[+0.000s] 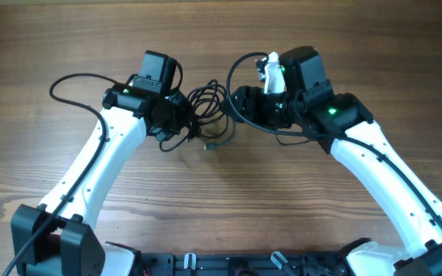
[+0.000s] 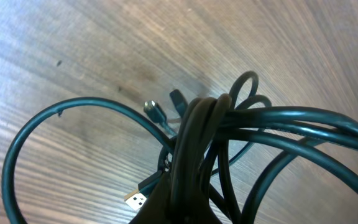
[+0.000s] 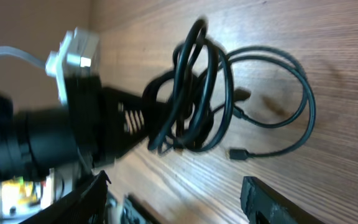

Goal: Untangle cables

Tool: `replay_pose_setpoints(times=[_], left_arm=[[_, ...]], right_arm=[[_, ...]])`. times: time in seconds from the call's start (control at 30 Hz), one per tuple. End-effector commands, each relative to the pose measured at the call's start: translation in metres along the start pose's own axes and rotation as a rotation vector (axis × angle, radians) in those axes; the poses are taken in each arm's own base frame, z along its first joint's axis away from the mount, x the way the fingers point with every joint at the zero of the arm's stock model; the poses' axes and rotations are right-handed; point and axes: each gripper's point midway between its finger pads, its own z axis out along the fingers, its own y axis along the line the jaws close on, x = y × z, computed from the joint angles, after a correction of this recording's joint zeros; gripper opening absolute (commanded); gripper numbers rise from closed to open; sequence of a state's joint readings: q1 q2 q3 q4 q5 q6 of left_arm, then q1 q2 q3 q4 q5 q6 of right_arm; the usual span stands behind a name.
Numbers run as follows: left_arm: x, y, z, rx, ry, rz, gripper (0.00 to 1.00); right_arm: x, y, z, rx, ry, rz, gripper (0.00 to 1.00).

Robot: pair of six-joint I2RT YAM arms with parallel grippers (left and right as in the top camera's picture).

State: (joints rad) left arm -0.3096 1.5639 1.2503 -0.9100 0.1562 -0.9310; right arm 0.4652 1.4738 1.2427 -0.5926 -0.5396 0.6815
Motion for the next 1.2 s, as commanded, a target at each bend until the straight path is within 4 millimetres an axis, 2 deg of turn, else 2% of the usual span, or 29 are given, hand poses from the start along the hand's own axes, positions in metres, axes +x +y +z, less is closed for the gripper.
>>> replay_pose_setpoints(times=[0.0, 0.13, 0.27, 0.53, 0.6, 0.67, 0.7, 0.8, 0.87, 1.0, 1.07, 1.17], left_arm=[[-0.004, -0.004, -0.009, 0.01, -0.031, -0.073, 0.04], [-0.004, -0.004, -0.009, 0.011, -0.028, -0.074, 0.04], [-0.004, -0.004, -0.009, 0.011, -0.028, -0.074, 0.04], [-0.004, -0.004, -0.009, 0.011, -0.028, -0.074, 0.04], [-0.004, -0.004, -0.009, 0.011, -0.028, -0.074, 0.04], [-0.004, -0.004, -0.009, 0.011, -0.028, -0.074, 0.04], [-0.004, -0.004, -0.009, 0.011, -0.028, -0.074, 0.04], [-0.004, -0.004, -0.009, 0.011, -0.028, -0.074, 0.04], [-0.004, -0.004, -0.009, 0.011, -0.028, -0.074, 0.04], [-0.002, -0.005, -0.009, 0.017, -0.018, -0.074, 0.04], [-0.002, -0.005, -0.009, 0.017, -0.018, -0.074, 0.04], [0.0, -0.006, -0.009, 0.022, -0.008, -0.073, 0.04]], right_arm=[[-0.012, -0.017, 0.014, 0.071, -0.033, 0.091, 0.72], [-0.008, -0.026, 0.034, 0.079, 0.009, 0.104, 0.72], [-0.004, -0.014, 0.058, 0.022, 0.041, 0.076, 0.72], [-0.002, -0.021, 0.076, 0.028, 0.059, 0.089, 0.7], [-0.005, -0.018, 0.076, 0.018, 0.048, 0.082, 0.63], [-0.006, -0.019, 0.076, 0.022, 0.043, 0.08, 0.48], [-0.006, -0.022, 0.076, 0.036, 0.037, 0.082, 0.34], [-0.004, -0.031, 0.076, 0.079, 0.035, 0.096, 0.15], [-0.002, -0.036, 0.076, 0.107, 0.036, 0.101, 0.07], [0.006, -0.039, 0.092, 0.125, 0.055, 0.089, 0.08], [0.009, -0.042, 0.104, 0.131, 0.065, 0.096, 0.14], [0.01, -0.052, 0.121, 0.138, 0.074, 0.109, 0.17]])
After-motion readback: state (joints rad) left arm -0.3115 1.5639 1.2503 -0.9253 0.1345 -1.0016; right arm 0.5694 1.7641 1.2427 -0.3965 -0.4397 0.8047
